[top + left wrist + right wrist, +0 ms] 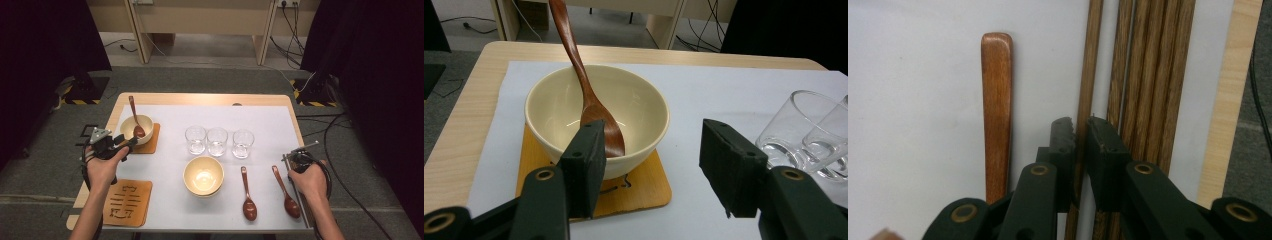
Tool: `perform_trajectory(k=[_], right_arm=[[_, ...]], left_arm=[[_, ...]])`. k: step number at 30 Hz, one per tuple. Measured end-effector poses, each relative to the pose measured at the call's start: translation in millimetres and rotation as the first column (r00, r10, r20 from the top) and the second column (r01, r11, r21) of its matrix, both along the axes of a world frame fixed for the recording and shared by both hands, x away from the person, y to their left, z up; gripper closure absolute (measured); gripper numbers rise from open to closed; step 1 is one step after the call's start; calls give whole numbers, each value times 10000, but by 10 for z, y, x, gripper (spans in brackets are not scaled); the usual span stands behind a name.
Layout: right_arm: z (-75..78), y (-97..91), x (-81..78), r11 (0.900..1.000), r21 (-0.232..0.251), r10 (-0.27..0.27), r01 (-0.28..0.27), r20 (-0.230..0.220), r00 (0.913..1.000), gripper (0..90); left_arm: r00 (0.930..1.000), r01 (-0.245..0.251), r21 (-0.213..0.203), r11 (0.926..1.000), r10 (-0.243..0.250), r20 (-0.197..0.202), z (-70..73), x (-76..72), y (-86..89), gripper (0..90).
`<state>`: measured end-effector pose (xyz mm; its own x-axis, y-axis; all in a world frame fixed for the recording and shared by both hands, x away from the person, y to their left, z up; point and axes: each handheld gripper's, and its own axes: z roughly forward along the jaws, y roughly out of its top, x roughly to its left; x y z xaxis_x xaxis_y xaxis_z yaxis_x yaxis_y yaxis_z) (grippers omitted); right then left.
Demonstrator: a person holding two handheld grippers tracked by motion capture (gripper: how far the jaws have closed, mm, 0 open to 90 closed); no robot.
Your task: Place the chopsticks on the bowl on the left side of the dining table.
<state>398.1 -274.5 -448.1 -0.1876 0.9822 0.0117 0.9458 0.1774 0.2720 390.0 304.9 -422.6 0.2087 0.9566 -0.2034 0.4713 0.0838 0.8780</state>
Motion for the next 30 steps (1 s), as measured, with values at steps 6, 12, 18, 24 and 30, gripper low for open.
perform_trajectory(k=[6,12,18,24,30], right_arm=[[14,27,9,9997,-195,-187,170,-925,9955,811],[24,20,13,9992,-291,-301,260,-1512,9881,816],[29,31,12,9987,-433,-358,279,-1961,9799,820],[25,54,28,9982,-500,-442,334,-2325,9716,830],[22,78,64,9967,-688,-585,423,-2539,9655,856]], left_arm=[[10000,-32,-20,10000,32,20,2,-3,8,434],[10000,-67,-56,10000,67,42,7,-3,20,434],[9999,-77,-65,9999,78,77,15,-9,24,434],[9999,-96,-59,9999,97,75,13,-8,28,434],[9999,-97,-53,9999,98,76,14,-12,26,435]])
